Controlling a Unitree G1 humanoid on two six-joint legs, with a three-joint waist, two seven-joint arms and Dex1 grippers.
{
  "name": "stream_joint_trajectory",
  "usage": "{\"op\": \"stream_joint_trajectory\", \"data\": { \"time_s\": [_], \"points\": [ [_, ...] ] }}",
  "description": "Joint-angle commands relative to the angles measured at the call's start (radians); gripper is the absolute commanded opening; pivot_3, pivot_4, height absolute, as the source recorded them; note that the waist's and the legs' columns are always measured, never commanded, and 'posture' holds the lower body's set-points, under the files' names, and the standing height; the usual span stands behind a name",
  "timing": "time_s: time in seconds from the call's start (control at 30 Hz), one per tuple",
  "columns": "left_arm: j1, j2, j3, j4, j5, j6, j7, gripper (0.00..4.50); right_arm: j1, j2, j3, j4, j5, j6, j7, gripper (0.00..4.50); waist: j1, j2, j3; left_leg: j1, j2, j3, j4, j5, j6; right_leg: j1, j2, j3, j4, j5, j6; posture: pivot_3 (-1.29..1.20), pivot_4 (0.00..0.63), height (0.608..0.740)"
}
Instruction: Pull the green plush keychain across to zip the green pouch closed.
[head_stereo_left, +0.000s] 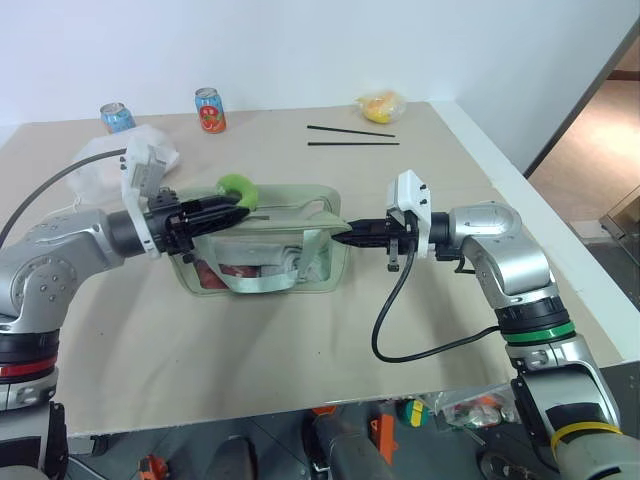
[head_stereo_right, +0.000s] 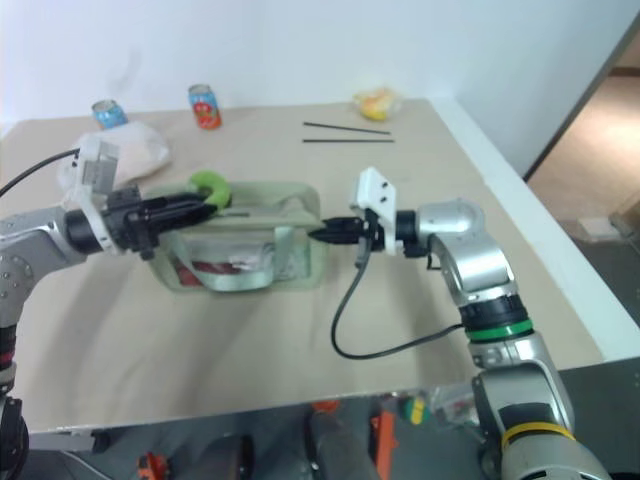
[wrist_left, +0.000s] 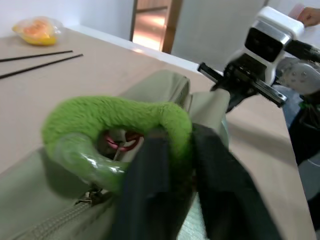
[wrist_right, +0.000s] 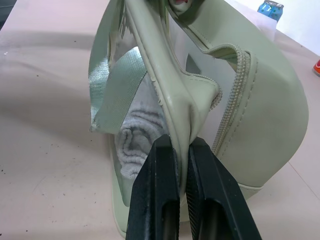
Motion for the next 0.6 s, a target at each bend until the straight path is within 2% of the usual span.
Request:
{"op": "stream_joint_trajectory", "data": {
  "time_s": [0.03, 0.23, 0.33, 0.43, 0.6],
  "points": [
    [0.03, 0.037, 0.066, -0.025, 0.008, -0.02, -0.034, 2.46, 0.006, -0.014, -0.027, -0.036, 0.007, 0.003, -0.009, 0.0, 0.0, 0.0, 0.0, 0.0, 0.0, 0.0, 0.0, 0.0, 0.0, 0.0, 0.0, 0.0, 0.0, 0.0, 0.0, 0.0, 0.15, 0.74],
    [0.057, 0.075, 0.256, -0.063, -0.155, 0.049, -0.041, 2.46, -0.002, -0.015, -0.025, -0.032, 0.006, 0.0, -0.009, 0.0, 0.0, 0.0, 0.0, 0.002, 0.0, 0.0, 0.001, 0.0, 0.0, 0.0, 0.0, -0.001, 0.0, 0.0, 0.0, 0.0, 0.15, 0.74],
    [0.128, 0.09, 0.412, -0.085, -0.263, 0.089, -0.03, 2.46, -0.003, -0.015, -0.026, -0.032, 0.009, -0.001, -0.005, 0.0, -0.004, 0.0, 0.0, 0.002, 0.0, 0.0, 0.0, 0.0, 0.0, -0.001, 0.0, 0.0, 0.0, 0.0, 0.0, 0.0, 0.15, 0.74],
    [0.259, 0.11, 0.504, -0.112, -0.247, 0.083, -0.056, 2.46, -0.002, -0.017, -0.023, -0.03, 0.008, -0.003, 0.001, 0.0, -0.007, 0.0, 0.0, 0.003, 0.0, 0.0, 0.0, 0.0, 0.001, -0.001, 0.0, 0.0, 0.0, -0.001, -0.001, 0.0, 0.15, 0.74],
    [0.426, 0.118, 0.55, -0.057, -0.143, 0.031, -0.079, 2.46, -0.02, -0.011, -0.018, -0.01, 0.005, -0.011, 0.009, 0.0, -0.006, 0.0, 0.0, 0.004, 0.0, -0.001, 0.001, 0.0, 0.0, -0.001, -0.001, -0.002, 0.0, -0.001, -0.001, 0.0, 0.15, 0.74]
  ]
}}
